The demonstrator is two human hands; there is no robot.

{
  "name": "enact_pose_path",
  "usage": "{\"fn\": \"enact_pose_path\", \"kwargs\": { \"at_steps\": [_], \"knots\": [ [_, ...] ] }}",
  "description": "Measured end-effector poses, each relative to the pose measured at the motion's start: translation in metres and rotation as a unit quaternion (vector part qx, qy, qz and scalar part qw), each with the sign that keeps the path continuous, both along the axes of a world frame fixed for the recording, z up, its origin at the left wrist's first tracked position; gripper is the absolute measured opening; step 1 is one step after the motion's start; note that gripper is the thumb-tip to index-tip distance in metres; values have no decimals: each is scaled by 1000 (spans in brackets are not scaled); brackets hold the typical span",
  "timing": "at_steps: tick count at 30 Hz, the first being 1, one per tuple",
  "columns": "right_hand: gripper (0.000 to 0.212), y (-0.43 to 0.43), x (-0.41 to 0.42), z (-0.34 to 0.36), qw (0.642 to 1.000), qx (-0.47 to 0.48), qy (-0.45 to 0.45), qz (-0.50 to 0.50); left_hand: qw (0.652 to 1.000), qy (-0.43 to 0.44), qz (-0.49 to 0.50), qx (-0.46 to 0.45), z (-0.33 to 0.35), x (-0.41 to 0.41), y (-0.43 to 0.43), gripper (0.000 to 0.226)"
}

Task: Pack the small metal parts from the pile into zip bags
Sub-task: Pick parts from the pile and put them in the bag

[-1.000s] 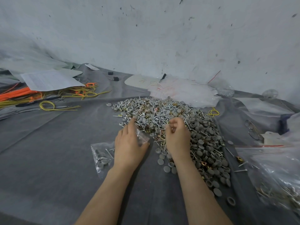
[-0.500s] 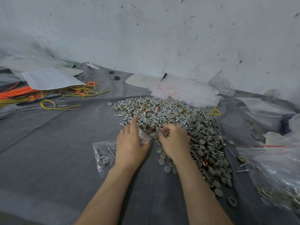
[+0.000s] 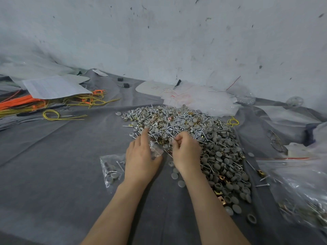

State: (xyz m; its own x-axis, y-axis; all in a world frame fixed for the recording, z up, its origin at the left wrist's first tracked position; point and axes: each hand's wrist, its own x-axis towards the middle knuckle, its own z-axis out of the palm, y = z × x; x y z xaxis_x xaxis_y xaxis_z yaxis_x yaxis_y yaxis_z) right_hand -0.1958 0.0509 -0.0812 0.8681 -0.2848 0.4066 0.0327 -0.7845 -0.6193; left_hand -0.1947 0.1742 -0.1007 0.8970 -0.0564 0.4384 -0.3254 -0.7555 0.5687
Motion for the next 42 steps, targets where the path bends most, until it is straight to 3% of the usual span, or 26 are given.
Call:
{"fn": "enact_pose_path", "kwargs": {
  "at_steps": [2,6,8,10,12,15,23,32,42],
  "knots": [
    [8,1,0,2,991,123,-6,58,1000,-1,-1,3,-1,0,0,85],
    [9,11,-1,6,952,216,58,209,1000,-3,-11,-2,-2,1,0,83],
    [14,12,-1,7,948,232,49,212,1000,-3,-10,-3,-1,1,0,83],
    [19,5,0,4,981,151,16,118,1000,-4,-4,-4,-1,1,0,83],
    [19,-3,-1,0,999,-3,36,3,1000,-2,-1,-3,0,1,-1,85],
    [31,-5,-1,-6,973,-155,158,-60,1000,-4,-3,-7,-1,0,0,86],
    [17,1,3,-11,975,-158,137,-69,1000,-2,-2,1,-1,0,0,86],
    [23,4,1,-6,964,-181,189,-58,1000,-2,-4,1,-1,1,-1,88],
    [19,4,1,-8,966,-183,170,-64,1000,-2,-2,6,-3,2,-1,86]
  ]
}}
